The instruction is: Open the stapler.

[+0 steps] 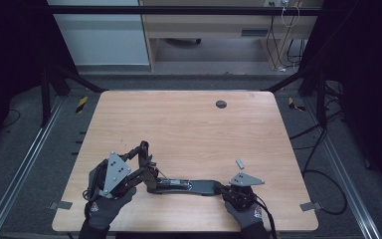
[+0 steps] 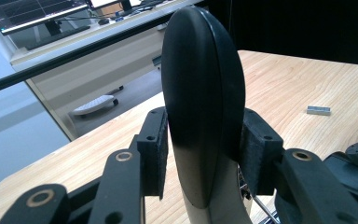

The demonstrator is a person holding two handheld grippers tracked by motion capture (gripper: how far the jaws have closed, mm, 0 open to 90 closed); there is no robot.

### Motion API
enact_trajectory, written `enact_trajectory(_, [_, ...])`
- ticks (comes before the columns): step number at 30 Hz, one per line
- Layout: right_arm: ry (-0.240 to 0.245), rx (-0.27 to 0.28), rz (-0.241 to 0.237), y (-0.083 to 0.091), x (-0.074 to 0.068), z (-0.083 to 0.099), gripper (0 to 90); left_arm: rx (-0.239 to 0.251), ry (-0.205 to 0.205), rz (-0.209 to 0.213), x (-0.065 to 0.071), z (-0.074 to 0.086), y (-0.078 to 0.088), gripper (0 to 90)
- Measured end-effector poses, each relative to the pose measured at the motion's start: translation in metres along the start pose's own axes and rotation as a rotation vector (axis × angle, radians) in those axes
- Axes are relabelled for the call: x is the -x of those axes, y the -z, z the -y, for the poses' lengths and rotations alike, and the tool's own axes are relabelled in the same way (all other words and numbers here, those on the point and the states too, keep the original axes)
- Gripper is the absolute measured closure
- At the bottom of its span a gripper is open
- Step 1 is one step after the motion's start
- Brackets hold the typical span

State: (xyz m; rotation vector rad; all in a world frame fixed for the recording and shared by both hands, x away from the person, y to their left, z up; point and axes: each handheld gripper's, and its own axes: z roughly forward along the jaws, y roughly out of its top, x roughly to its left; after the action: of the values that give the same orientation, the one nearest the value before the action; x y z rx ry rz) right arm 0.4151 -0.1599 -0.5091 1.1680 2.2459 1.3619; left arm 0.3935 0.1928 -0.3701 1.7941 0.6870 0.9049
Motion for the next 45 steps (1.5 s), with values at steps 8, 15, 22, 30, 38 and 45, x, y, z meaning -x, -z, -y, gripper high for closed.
enact_trajectory(8, [0.000,0.000,-0.002,0.000,0.000,0.000,90.0,0.007,0.033,-0.013,-0.008,0.006,0.007,56.6])
enact_trajectory(15, [0.000,0.000,-0.005,0.000,0.000,0.000,90.0,0.021,0.053,-0.018,-0.010,0.010,0.010,56.4])
enact_trajectory(22, [-0.001,0.001,-0.008,0.000,0.000,0.000,90.0,0.033,0.067,-0.025,-0.012,0.015,0.016,56.4])
enact_trajectory(30, [-0.001,0.003,-0.011,0.000,0.000,0.000,90.0,0.036,0.074,-0.043,-0.012,0.018,0.021,56.2])
enact_trajectory(38, [-0.001,0.004,-0.010,0.000,0.000,0.000,90.0,0.035,0.171,-0.063,-0.029,0.035,0.034,55.2])
enact_trajectory(45, [-0.001,0.003,-0.010,0.000,0.000,0.000,90.0,0.030,0.206,-0.082,-0.036,0.044,0.038,54.2])
